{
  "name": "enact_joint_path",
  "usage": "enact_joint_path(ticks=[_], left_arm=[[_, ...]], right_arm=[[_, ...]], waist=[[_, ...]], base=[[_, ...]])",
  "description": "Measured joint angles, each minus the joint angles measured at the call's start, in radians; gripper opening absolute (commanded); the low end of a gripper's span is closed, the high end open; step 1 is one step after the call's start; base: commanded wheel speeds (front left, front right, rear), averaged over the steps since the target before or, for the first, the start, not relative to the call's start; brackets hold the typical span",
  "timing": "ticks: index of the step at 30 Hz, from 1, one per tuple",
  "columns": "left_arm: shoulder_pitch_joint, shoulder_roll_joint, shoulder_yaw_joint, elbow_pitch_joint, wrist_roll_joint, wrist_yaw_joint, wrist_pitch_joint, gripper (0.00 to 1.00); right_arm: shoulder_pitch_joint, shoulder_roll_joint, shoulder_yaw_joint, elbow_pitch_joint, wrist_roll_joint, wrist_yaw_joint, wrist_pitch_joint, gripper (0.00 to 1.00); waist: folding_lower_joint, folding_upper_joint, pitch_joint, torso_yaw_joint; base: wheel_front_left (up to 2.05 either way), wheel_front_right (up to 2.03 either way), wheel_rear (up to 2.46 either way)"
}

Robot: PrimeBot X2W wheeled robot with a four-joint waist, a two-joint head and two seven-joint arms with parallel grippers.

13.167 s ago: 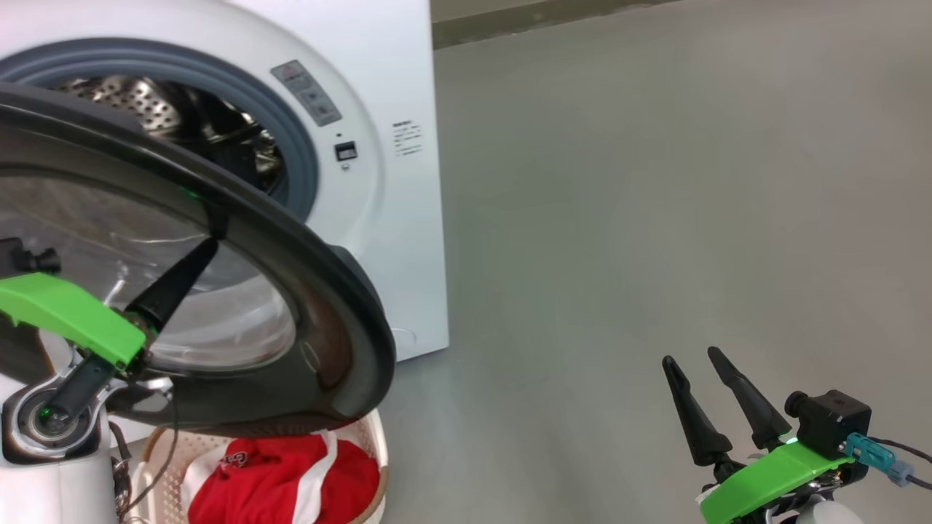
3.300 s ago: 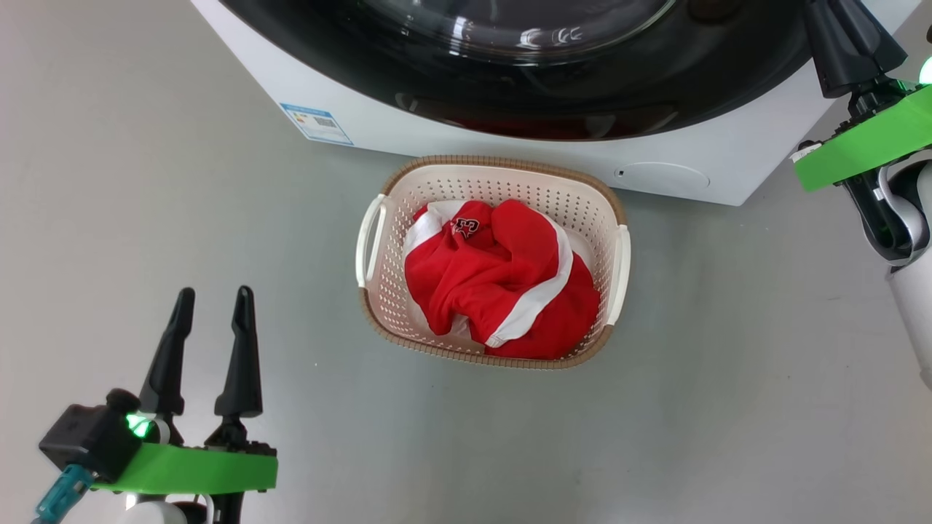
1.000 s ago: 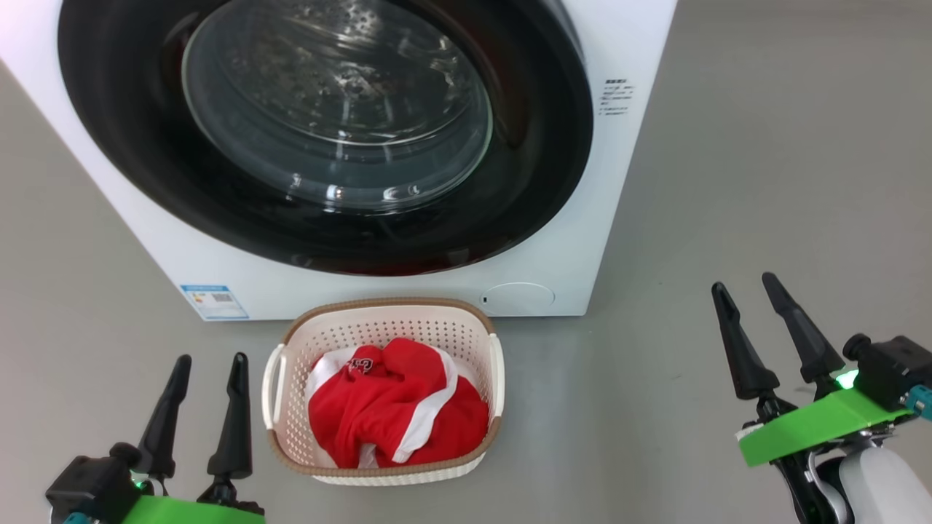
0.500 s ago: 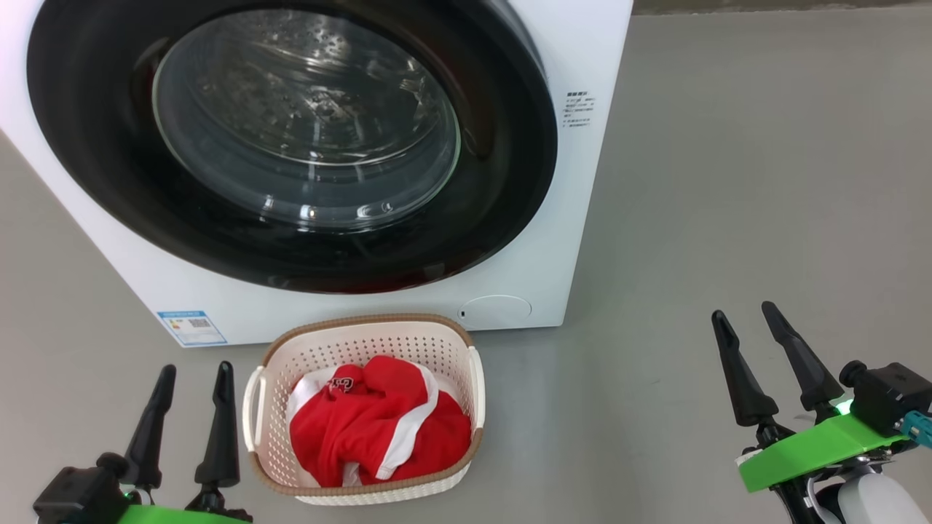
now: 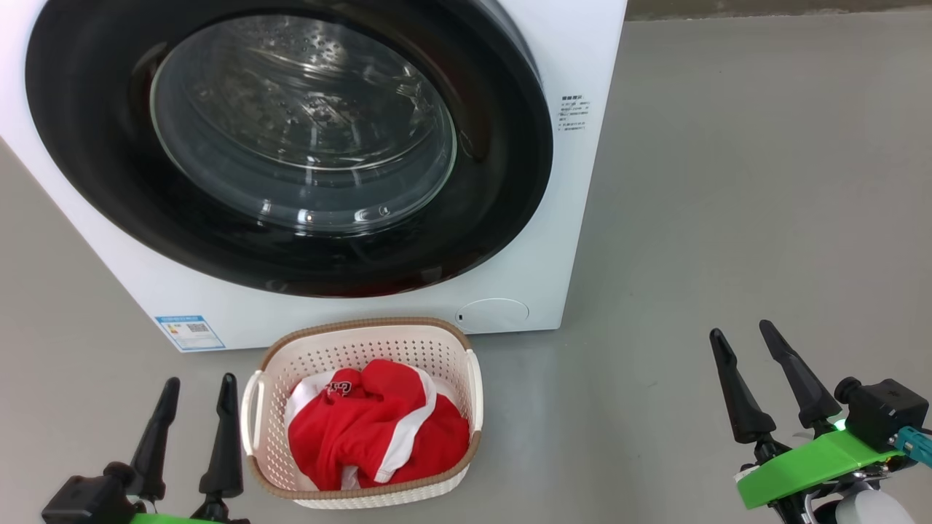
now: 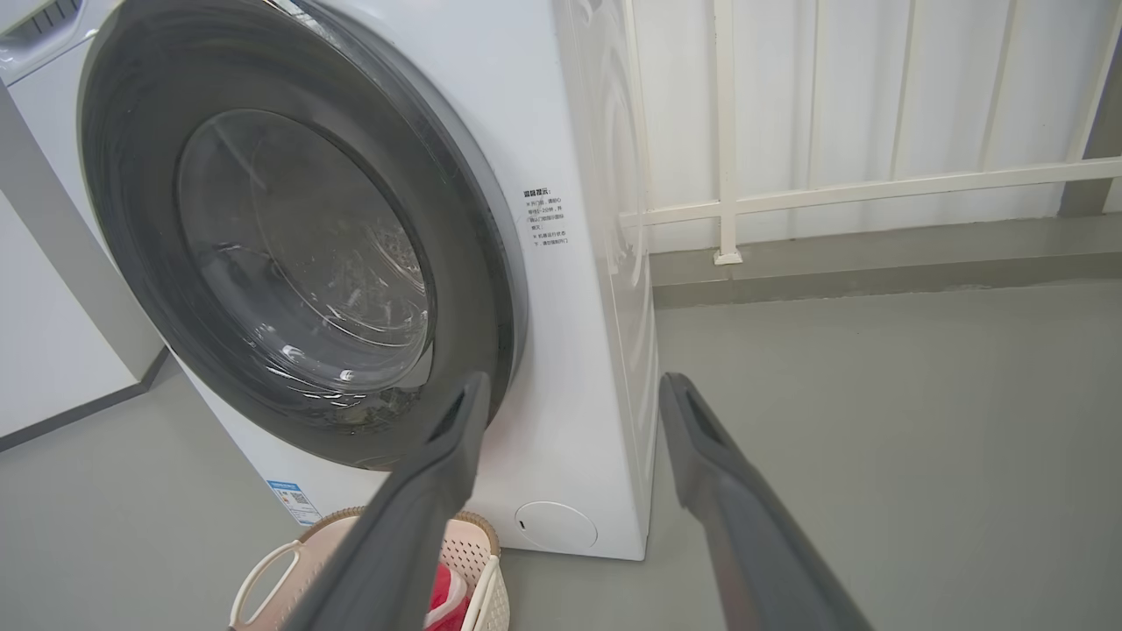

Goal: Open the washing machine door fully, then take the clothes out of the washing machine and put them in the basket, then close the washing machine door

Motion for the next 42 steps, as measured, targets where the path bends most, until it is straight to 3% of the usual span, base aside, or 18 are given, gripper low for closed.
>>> enact_joint_path(ticks=[22,23,31,42], left_arm=[[0.001,0.000,-0.003,0.008,-0.001,0.000,0.000,1.00],[0.001,0.001,-0.005,0.009,-0.003,0.000,0.000,0.00],[0.041,-0.039,-0.019,0.083,-0.013,0.000,0.010,0.00],[0.040,-0.039,-0.014,0.091,-0.127,0.000,0.035,0.00]], right_arm=[[0.001,0.001,-0.003,0.006,-0.006,0.000,0.000,1.00],[0.001,0.001,-0.004,0.006,-0.006,0.000,0.000,0.00],[0.044,0.040,0.005,0.086,0.004,0.000,0.005,0.00],[0.045,0.045,-0.005,0.087,0.111,0.000,0.036,0.00]], waist=[[0.0000,0.0000,-0.005,0.002],[0.0000,0.0000,-0.004,0.002],[0.0000,0.0000,-0.003,0.002],[0.0002,0.0000,-0.008,0.002]], base=[[0.00,0.00,0.00],[0.00,0.00,0.00],[0.00,0.00,0.00],[0.00,0.00,0.00]])
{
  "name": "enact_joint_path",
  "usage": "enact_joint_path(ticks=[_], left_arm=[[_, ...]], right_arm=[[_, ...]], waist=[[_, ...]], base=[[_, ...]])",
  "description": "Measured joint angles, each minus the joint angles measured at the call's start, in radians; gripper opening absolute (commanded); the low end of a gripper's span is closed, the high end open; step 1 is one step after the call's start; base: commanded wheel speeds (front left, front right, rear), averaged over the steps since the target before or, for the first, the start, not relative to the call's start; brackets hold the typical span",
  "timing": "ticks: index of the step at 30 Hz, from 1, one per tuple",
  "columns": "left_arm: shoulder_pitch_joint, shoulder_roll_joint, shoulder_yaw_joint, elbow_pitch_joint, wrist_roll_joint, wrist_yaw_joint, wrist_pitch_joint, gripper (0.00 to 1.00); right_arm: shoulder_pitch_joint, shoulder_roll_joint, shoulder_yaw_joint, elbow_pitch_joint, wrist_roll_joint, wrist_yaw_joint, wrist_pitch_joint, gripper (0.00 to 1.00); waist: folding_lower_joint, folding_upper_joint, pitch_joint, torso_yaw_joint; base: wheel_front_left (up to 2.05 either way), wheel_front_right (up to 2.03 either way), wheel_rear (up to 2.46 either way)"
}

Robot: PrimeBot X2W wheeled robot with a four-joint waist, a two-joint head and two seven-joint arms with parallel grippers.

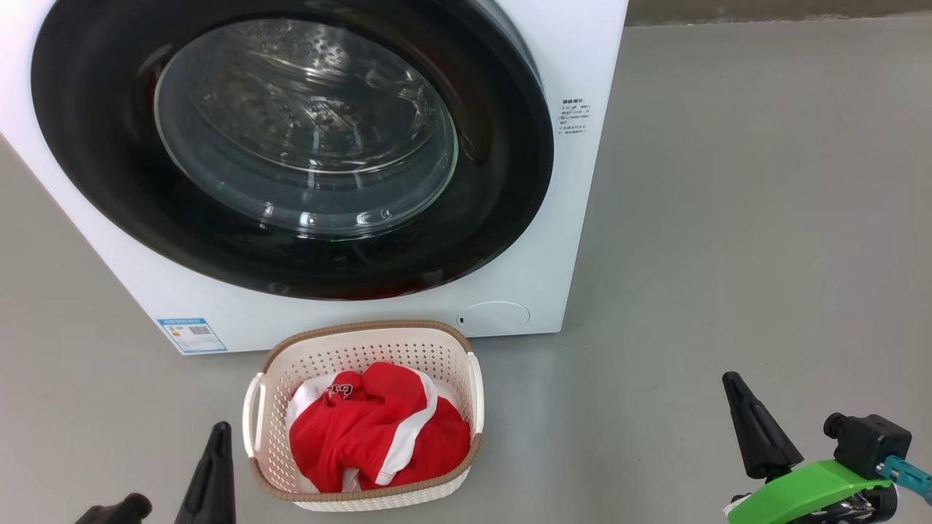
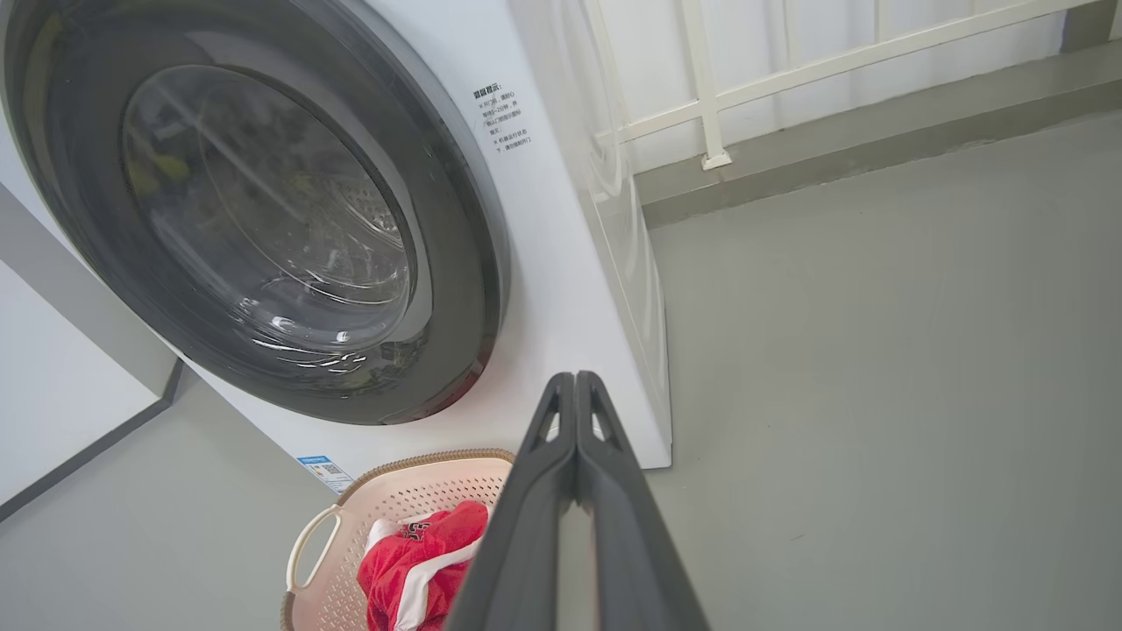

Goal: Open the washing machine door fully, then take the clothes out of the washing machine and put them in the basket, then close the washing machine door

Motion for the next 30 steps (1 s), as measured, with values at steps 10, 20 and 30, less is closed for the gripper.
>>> enact_joint_path(ticks=[10,20,30], left_arm=[[-0.001,0.000,0.007,0.009,-0.103,0.000,0.026,0.00],[-0.009,0.000,0.015,0.014,-0.192,0.000,0.050,0.00],[-0.014,0.000,0.026,0.022,-0.293,0.000,0.077,0.00]], right_arm=[[0.000,0.011,-0.017,0.000,0.094,0.000,0.027,0.00],[0.000,0.021,-0.031,0.000,0.181,0.000,0.052,0.00],[0.000,0.031,-0.049,0.000,0.276,0.000,0.080,0.00]], waist=[[0.0000,0.0000,-0.004,0.000],[0.0000,0.0000,-0.007,0.000],[-0.0001,0.0000,-0.011,0.001]], base=[[0.00,0.00,0.00],[0.00,0.00,0.00],[0.00,0.00,0.00]])
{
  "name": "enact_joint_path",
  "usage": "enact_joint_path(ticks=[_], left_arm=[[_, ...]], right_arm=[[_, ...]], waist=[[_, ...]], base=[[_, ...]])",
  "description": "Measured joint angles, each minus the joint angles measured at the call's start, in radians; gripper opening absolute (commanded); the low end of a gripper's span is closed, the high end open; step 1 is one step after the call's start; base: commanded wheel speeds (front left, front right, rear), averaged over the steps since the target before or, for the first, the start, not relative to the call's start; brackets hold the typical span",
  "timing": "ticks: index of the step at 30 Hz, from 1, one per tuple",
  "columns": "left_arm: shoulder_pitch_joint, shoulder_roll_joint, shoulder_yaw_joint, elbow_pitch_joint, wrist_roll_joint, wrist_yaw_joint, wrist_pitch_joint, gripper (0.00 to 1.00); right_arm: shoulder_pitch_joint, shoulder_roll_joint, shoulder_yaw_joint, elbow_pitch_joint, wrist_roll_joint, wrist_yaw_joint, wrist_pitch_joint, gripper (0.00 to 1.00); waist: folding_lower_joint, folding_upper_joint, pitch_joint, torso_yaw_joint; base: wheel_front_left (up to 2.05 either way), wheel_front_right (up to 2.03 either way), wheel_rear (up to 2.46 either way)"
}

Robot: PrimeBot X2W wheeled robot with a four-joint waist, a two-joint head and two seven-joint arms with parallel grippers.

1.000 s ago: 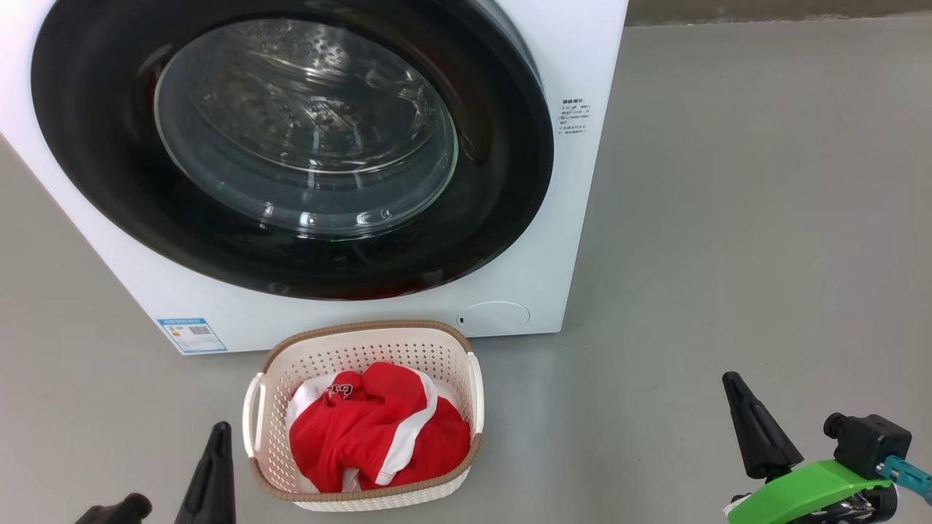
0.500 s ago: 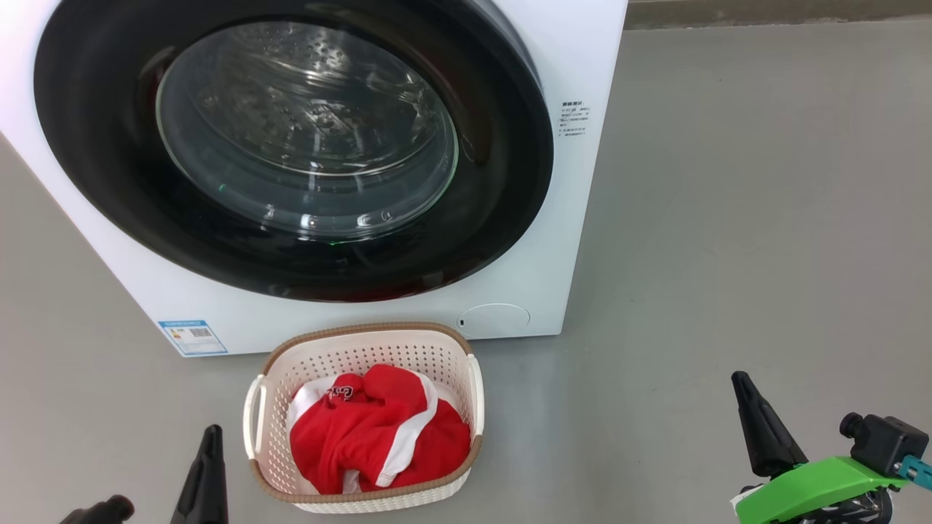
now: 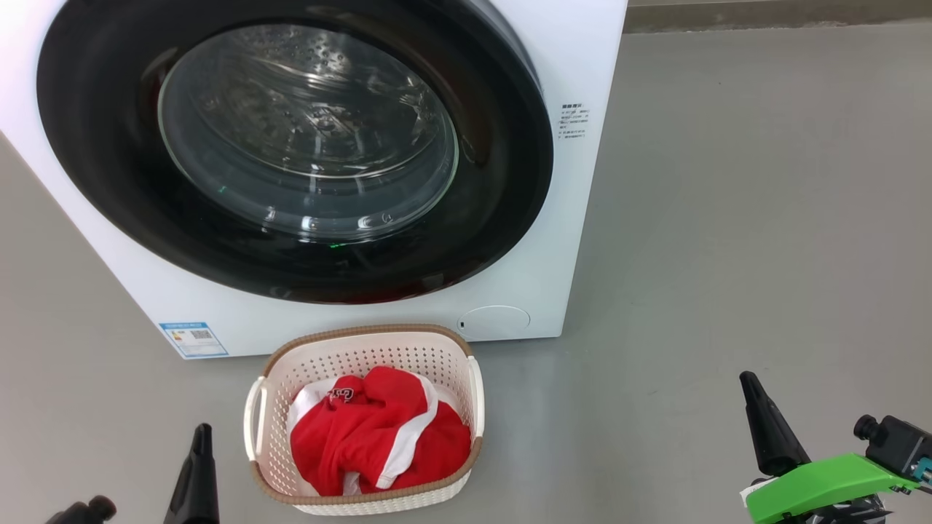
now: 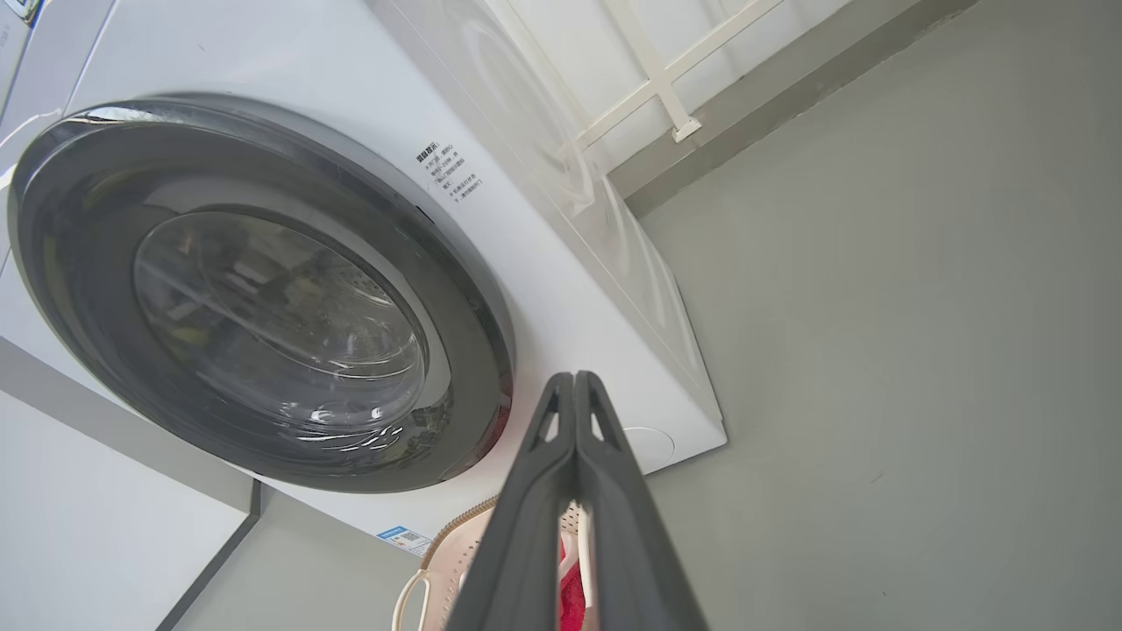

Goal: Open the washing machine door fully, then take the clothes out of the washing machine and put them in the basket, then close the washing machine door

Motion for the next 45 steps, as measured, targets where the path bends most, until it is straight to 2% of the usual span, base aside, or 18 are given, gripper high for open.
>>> enact_joint_path(ticks=[45], left_arm=[[-0.049,-0.006,0.054,0.032,-0.452,0.000,0.126,0.00]], right_arm=[[-0.002,0.055,-0.082,0.002,0.432,-0.001,0.131,0.00]], waist=[[0.0000,0.0000,-0.017,0.001]], base=[[0.00,0.00,0.00]])
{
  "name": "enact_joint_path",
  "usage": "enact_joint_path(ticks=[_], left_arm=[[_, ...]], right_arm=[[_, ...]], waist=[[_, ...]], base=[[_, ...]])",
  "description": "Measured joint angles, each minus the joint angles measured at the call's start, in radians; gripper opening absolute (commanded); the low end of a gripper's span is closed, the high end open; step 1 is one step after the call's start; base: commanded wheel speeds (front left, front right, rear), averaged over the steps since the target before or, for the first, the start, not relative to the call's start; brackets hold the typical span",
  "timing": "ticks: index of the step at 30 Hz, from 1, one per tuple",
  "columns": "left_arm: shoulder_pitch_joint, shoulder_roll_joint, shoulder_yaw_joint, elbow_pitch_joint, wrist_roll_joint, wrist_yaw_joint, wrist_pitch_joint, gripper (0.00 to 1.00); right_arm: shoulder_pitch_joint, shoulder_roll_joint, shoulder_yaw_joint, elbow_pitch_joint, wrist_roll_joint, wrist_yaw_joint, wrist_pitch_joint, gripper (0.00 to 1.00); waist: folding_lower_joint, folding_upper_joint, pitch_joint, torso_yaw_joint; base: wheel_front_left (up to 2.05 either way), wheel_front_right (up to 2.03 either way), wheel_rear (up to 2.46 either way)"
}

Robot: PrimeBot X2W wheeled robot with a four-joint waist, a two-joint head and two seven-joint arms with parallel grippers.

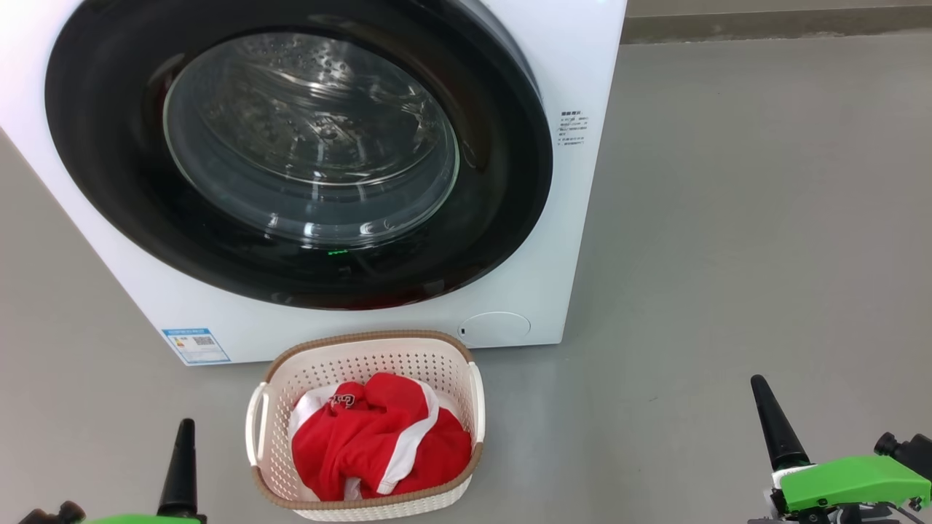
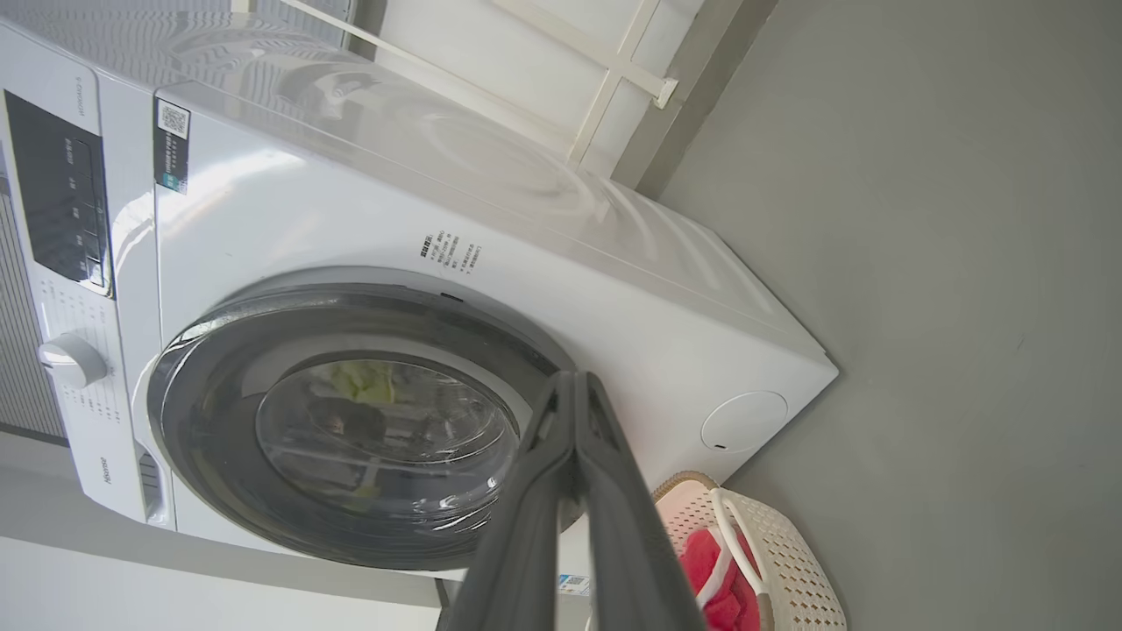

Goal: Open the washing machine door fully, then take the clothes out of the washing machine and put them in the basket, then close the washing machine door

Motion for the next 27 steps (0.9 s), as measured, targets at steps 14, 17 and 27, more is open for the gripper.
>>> enact_joint_path(ticks=[14,17,27], left_arm=[[-0.007,-0.002,0.021,0.010,-0.134,0.000,0.038,0.00],[-0.008,-0.003,0.023,0.012,-0.162,0.000,0.048,0.00],[-0.025,-0.008,0.035,0.019,-0.252,0.000,0.073,0.00]], right_arm=[[0.000,0.015,-0.028,0.001,0.131,0.000,0.039,0.00],[0.000,0.018,-0.032,0.001,0.155,0.000,0.046,0.00],[0.000,0.032,-0.051,0.001,0.241,0.000,0.072,0.00]], waist=[[-0.0001,0.0000,-0.005,0.000],[0.0000,0.0000,-0.006,0.000],[0.0000,0.0001,-0.010,0.000]], base=[[0.00,0.00,0.00],[0.00,0.00,0.00],[0.00,0.00,0.00]])
